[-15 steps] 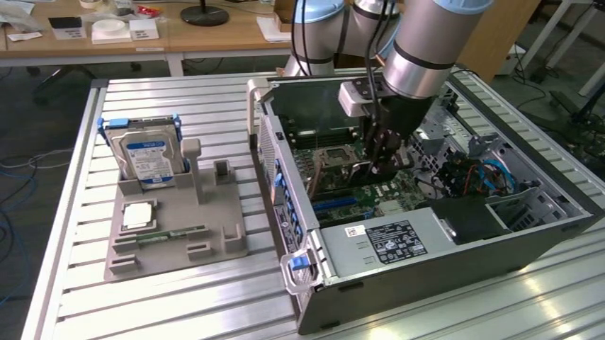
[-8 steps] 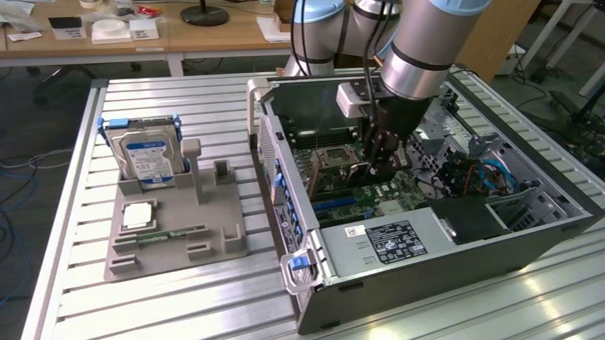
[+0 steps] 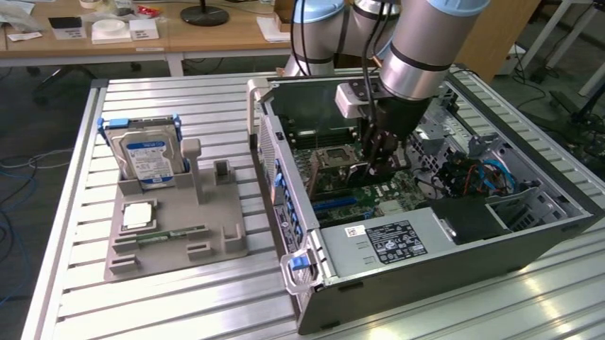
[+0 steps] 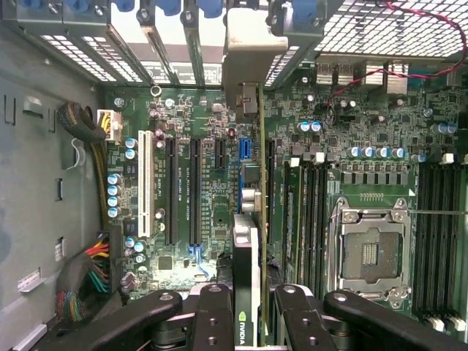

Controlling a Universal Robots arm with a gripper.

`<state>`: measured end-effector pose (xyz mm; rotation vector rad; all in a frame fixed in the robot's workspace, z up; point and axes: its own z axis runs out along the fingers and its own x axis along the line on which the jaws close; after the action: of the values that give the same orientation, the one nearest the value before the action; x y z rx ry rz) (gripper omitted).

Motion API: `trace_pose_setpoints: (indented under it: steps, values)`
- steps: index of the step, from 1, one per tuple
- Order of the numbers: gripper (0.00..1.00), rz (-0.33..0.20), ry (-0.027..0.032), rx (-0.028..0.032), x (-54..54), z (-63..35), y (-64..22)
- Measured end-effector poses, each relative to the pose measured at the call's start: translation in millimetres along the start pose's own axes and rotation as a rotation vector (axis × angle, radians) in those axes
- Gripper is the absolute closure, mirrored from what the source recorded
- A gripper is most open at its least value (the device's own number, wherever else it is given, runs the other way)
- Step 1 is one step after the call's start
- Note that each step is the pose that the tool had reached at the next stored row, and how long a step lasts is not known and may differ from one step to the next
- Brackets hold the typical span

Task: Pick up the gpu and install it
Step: 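Insert the gpu into the slot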

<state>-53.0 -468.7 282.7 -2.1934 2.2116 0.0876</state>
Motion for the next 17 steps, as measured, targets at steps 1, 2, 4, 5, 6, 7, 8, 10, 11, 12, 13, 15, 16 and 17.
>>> trace_pose_setpoints:
  steps: [1, 2, 4, 5, 6, 7, 8, 10, 11, 12, 13, 15, 16, 17]
  values:
    - [0.73, 0.000, 0.0000, 0.0000, 0.0, 0.0, 0.6]
    - [0.73, 0.000, -0.0001, 0.0001, 0.0, 0.1, 1.6]
    - [0.73, 0.000, 0.0000, 0.0001, 0.0, 0.3, 2.6]
    - [0.73, 0.000, 0.0000, 0.0000, 0.1, 0.3, 2.6]
    - [0.73, 0.000, 0.0001, 0.0000, 0.4, 0.2, 2.7]
    - [0.73, 0.000, 0.0000, 0.0000, 0.9, 0.3, 2.7]
    - [0.73, 0.000, -0.0001, 0.0000, 1.4, 0.3, 2.7]
    - [0.73, 0.000, 0.0000, 0.0001, 1.4, 0.2, 2.8]
    - [0.73, 0.000, 0.0000, 0.0000, 1.4, 0.2, 2.8]
    - [0.73, 0.000, -0.0001, 0.0001, 1.4, 0.2, 2.8]
    - [0.73, 0.000, -0.0001, 0.0001, 1.4, 0.3, 2.8]
    - [0.73, 0.000, -0.0001, 0.0003, 1.5, 0.6, 5.1]
    - [0.73, 0.000, 0.0000, 0.0005, 1.6, 0.8, 7.7]
    - [0.73, 0.000, -0.0001, 0.0007, 1.5, 0.9, 9.2]
